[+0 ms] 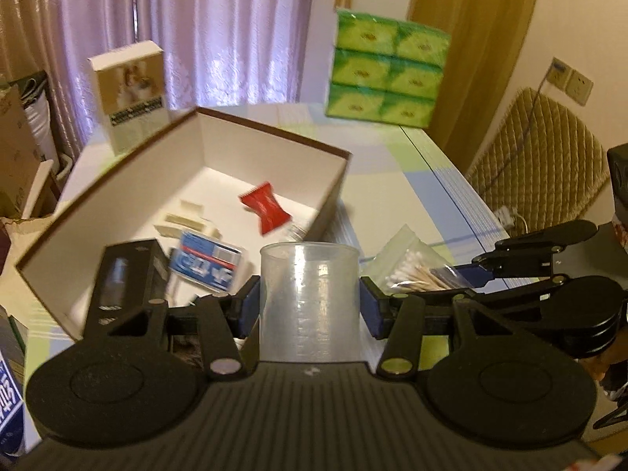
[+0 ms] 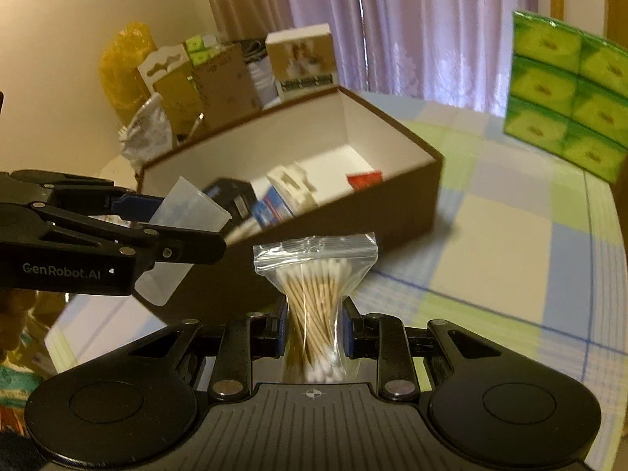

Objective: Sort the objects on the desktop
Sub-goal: 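Lift the cup and cotton-swab bag and carry both over the box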

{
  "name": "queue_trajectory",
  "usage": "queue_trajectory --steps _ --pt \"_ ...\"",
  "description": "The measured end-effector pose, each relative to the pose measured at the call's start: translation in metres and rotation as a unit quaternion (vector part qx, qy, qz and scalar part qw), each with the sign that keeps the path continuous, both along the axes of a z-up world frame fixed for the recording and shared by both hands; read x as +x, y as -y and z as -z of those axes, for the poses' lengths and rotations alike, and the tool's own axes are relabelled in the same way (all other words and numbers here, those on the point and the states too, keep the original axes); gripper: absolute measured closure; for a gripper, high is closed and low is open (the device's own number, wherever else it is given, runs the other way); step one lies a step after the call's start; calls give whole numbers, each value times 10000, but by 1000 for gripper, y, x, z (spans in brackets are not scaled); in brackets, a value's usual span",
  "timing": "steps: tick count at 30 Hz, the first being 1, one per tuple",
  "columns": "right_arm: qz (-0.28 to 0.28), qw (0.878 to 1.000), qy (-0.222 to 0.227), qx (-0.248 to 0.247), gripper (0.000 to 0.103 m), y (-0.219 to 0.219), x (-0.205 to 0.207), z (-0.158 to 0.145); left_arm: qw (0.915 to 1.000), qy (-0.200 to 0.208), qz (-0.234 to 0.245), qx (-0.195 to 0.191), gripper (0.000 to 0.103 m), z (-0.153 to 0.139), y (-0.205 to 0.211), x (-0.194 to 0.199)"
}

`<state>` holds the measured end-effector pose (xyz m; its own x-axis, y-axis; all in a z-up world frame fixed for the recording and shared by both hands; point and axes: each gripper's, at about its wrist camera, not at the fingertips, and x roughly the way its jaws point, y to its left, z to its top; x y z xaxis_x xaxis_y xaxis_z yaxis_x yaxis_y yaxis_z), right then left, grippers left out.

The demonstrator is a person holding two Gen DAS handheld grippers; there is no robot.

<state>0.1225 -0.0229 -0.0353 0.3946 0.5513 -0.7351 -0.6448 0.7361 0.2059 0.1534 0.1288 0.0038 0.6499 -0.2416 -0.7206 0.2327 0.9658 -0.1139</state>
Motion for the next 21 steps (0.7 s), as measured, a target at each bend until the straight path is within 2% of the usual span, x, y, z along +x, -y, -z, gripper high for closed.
queue_trajectory --steps 6,11,16,21 --pt "-21 9997 196 164 80 -34 17 -17 9998 192 -75 17 56 -12 -33 19" --pt "78 9992 323 202 80 -63 44 -22 9995 264 -146 -6 56 -12 -56 51" --pt "273 9990 367 15 80 -89 82 -13 9995 229 -193 56 56 -1 -74 96" --pt "566 9981 224 -21 80 -106 125 4 9998 94 -150 70 56 15 -84 143"
